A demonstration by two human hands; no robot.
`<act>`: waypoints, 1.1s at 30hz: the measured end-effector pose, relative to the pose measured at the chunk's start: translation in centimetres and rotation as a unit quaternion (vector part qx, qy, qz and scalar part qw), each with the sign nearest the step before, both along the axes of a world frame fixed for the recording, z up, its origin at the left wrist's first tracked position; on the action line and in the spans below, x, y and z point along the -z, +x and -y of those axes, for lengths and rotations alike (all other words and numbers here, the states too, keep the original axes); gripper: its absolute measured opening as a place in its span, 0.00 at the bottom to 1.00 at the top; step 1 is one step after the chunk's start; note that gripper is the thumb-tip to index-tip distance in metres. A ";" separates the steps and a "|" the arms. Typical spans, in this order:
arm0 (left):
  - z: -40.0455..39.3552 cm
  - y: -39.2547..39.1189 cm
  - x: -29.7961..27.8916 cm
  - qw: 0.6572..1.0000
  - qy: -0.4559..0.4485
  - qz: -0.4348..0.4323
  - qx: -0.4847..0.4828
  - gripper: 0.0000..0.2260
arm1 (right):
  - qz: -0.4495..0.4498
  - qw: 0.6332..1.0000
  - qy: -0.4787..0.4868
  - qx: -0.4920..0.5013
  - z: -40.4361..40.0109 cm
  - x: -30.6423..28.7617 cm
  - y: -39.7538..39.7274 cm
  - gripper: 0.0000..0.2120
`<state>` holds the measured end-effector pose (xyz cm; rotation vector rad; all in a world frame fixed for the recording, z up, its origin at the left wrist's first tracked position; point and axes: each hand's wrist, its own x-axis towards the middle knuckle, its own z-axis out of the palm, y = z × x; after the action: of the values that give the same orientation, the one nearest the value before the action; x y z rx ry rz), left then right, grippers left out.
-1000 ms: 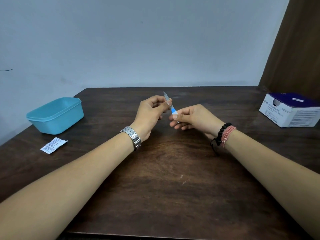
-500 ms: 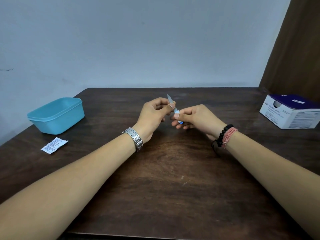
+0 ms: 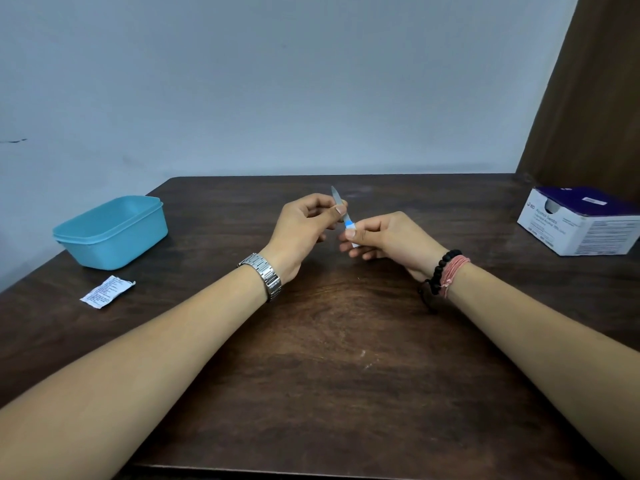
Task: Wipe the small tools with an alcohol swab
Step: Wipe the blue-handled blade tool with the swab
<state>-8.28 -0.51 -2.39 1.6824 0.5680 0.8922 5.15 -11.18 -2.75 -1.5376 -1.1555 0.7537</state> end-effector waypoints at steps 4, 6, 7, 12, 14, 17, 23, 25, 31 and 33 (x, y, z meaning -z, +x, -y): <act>0.0 0.0 -0.1 1.000 0.003 0.007 -0.004 0.03 | -0.026 1.000 0.002 0.003 -0.1 -0.2 0.1 0.07; -0.1 -0.1 -0.2 1.000 0.006 0.015 -0.012 0.02 | -0.066 0.998 0.008 -0.002 -0.1 -0.4 0.0 0.05; -0.1 -0.1 -0.3 1.000 0.006 0.020 -0.017 0.03 | -0.079 0.997 0.012 -0.001 -0.2 -0.5 0.0 0.04; -0.2 -0.3 -0.4 0.999 -0.001 0.032 -0.039 0.07 | -0.083 0.997 -0.001 0.006 -0.4 -0.4 0.0 0.04; -0.1 -0.3 -0.3 0.999 0.000 0.023 -0.030 0.04 | -0.056 0.998 0.008 0.026 -0.5 -0.2 0.2 0.04; 0.3 -0.1 -0.1 1.000 0.013 0.007 -0.016 0.03 | -0.022 0.998 0.019 0.050 -0.4 0.0 0.5 0.03; -0.2 -0.2 -0.3 0.999 0.006 0.019 -0.033 0.04 | -0.053 0.998 0.030 0.035 -0.5 -0.2 0.4 0.02; -0.2 -0.3 -0.2 0.999 0.009 0.018 -0.035 0.04 | -0.053 0.998 0.024 0.033 -0.5 -0.2 0.4 0.03; 0.1 -0.3 -0.3 0.999 0.013 0.016 -0.039 0.01 | -0.022 0.999 0.000 0.043 -0.5 -0.1 0.2 0.03; -0.1 -0.4 -0.3 0.999 0.014 0.013 -0.038 0.02 | 0.000 0.999 -0.001 0.053 -0.4 -0.3 0.1 0.03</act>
<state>-8.68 -0.43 -2.05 1.6814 0.6085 0.9792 5.21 -10.78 -2.42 -1.5867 -1.0651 0.6837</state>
